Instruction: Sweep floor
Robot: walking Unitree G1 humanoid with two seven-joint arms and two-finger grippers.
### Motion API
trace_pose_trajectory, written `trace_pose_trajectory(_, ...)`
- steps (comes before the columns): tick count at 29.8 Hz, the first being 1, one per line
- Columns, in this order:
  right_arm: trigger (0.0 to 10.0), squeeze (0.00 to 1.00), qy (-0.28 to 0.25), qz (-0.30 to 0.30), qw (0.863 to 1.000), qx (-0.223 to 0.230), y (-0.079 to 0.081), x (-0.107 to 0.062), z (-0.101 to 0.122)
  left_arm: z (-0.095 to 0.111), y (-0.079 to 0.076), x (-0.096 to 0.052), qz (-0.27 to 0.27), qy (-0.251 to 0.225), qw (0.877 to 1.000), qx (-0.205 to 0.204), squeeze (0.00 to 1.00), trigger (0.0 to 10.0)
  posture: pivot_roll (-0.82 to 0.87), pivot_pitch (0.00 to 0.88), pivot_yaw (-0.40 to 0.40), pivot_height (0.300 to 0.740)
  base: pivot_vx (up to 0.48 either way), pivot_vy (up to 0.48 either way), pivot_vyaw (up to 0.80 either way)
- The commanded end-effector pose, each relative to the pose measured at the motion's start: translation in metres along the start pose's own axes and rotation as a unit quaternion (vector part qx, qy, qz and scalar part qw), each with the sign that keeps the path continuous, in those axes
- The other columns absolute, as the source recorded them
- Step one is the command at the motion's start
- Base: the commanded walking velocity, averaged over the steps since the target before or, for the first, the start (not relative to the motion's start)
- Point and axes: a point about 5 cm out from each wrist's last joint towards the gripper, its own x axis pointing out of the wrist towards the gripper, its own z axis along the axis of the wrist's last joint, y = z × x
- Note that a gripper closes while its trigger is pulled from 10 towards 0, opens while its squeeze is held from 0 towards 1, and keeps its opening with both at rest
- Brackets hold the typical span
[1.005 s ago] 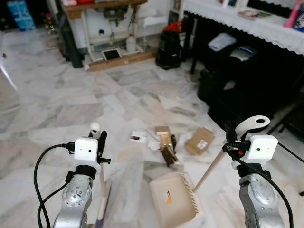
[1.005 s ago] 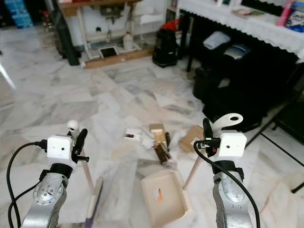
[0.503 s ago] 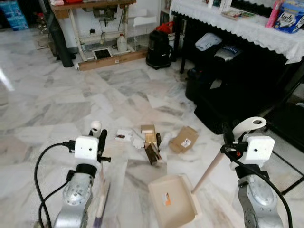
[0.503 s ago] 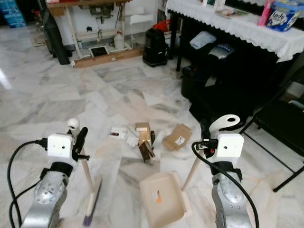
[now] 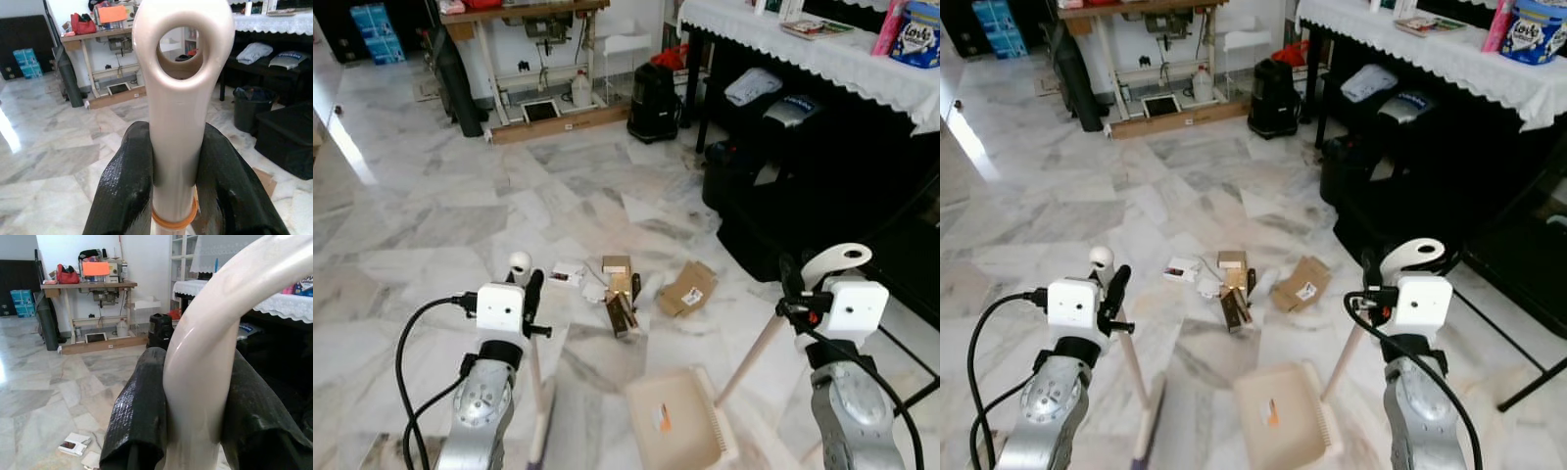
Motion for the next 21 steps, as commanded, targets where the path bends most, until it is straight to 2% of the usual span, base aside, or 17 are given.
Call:
trace_pose_trajectory(1, 10.0, 0.0, -0.024, 0.007, 1.0, 0.005, 0.0033, 0.0033, 0.0107, 0.0105, 0.0043, 0.0031, 0.006, -0.022, 1.0, 0.011, 0.0, 10.0, -0.04, 0.0, -0.017, 0.74, 0.0, 0.0, 0.0)
trace_pose_trajectory(7, 10.0, 0.0, -0.023, 0.007, 1.0, 0.004, 0.002, 0.0036, 0.0107, 0.0101, 0.0041, 0.0035, 0.007, -0.022, 1.0, 0.01, 0.0, 10.0, -0.04, 0.0, -0.017, 0.74, 0.172, 0.0, 0.0)
trace_pose_trajectory(21, 10.0, 0.0, -0.02, 0.011, 1.0, 0.011, 0.0052, 0.0033, 0.0092, 0.0101, 0.0054, 0.0033, 0.008, -0.022, 1.0, 0.01, 0.0, 10.0, -0.04, 0.0, -0.015, 0.74, 0.309, 0.0, 0.0)
